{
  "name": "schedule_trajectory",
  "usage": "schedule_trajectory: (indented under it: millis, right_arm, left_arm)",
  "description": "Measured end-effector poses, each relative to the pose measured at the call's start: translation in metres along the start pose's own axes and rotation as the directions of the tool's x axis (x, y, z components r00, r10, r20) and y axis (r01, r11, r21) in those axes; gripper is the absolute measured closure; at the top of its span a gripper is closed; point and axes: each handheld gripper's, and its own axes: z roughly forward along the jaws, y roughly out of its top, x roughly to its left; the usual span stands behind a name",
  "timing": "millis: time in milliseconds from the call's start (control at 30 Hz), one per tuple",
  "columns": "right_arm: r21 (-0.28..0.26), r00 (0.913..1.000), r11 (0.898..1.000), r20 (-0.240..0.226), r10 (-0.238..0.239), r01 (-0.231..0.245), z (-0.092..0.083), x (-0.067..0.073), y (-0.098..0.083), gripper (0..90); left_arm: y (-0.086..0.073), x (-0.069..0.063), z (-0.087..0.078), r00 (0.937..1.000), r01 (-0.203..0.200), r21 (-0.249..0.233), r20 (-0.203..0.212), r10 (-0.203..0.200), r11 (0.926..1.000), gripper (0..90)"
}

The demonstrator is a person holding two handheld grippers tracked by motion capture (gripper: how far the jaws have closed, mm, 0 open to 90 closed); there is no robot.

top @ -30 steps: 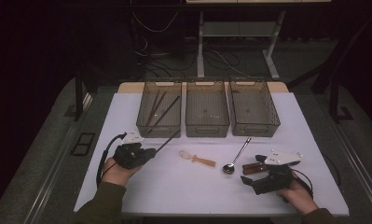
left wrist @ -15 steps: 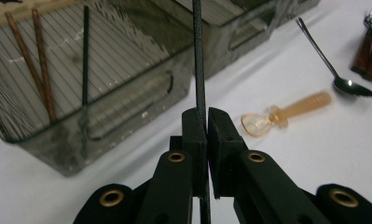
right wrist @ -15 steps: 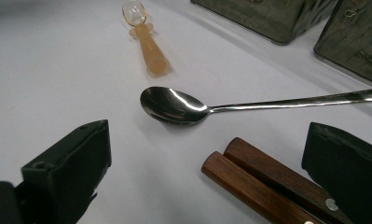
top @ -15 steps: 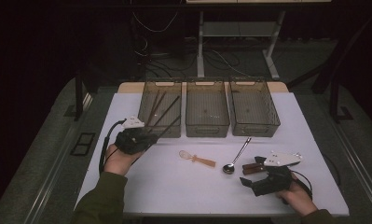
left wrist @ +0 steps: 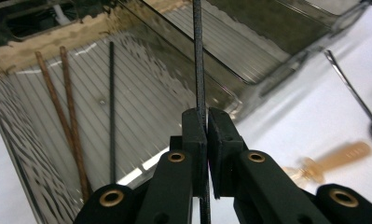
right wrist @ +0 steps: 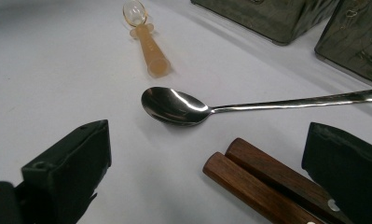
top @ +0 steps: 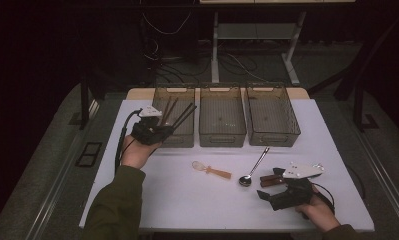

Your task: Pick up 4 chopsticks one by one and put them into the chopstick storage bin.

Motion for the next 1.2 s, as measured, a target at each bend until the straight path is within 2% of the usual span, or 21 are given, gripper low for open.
schedule_trajectory:
  millis: [200,433,567,733,867,933,1033,1200]
  right_arm:
    - [0.001,1.0,1.0,0.001,-0.001,0.001,0.0,0.0,0.0,1.5]
    - [-0.002,1.0,1.0,-0.001,-0.001,0.001,-0.001,0.001,0.0,1.5]
    - [-0.007,1.0,1.0,-0.004,0.003,-0.003,-0.002,0.001,0.0,1.5]
    - [-0.012,1.0,1.0,-0.005,0.005,-0.005,-0.003,0.001,0.0,1.5]
    - [-0.014,1.0,1.0,-0.004,0.006,-0.006,-0.003,0.001,0.0,1.5]
    - [-0.017,0.9999,1.0,-0.004,0.009,-0.009,-0.004,0.001,0.0,1.5]
    - [-0.021,0.9999,1.0,-0.009,0.012,-0.012,-0.004,0.001,0.0,1.5]
    - [-0.017,0.9999,1.0,-0.012,0.01,-0.011,-0.004,0.002,0.0,1.5]
  left_arm:
    - [0.014,0.011,0.01,0.9997,0.011,-0.003,-0.022,-0.011,0.9999,85.2]
    - [0.031,0.023,0.023,0.9991,0.018,0.012,-0.039,-0.017,0.9998,85.2]
    - [0.041,0.032,0.031,0.9982,0.005,0.037,-0.06,-0.002,0.9993,85.2]
    - [0.05,0.043,0.04,0.9972,0.016,0.035,-0.073,-0.014,0.9992,85.2]
    - [0.052,0.051,0.05,0.9965,0.039,0.019,-0.075,-0.038,0.9991,85.2]
    - [0.051,0.054,0.057,0.9963,0.034,0.034,-0.08,-0.031,0.9988,85.2]
    - [0.05,0.057,0.064,0.997,0.037,0.03,-0.069,-0.035,0.9989,85.2]
    - [0.047,0.064,0.071,0.9958,0.035,0.046,-0.087,-0.03,0.9983,85.1]
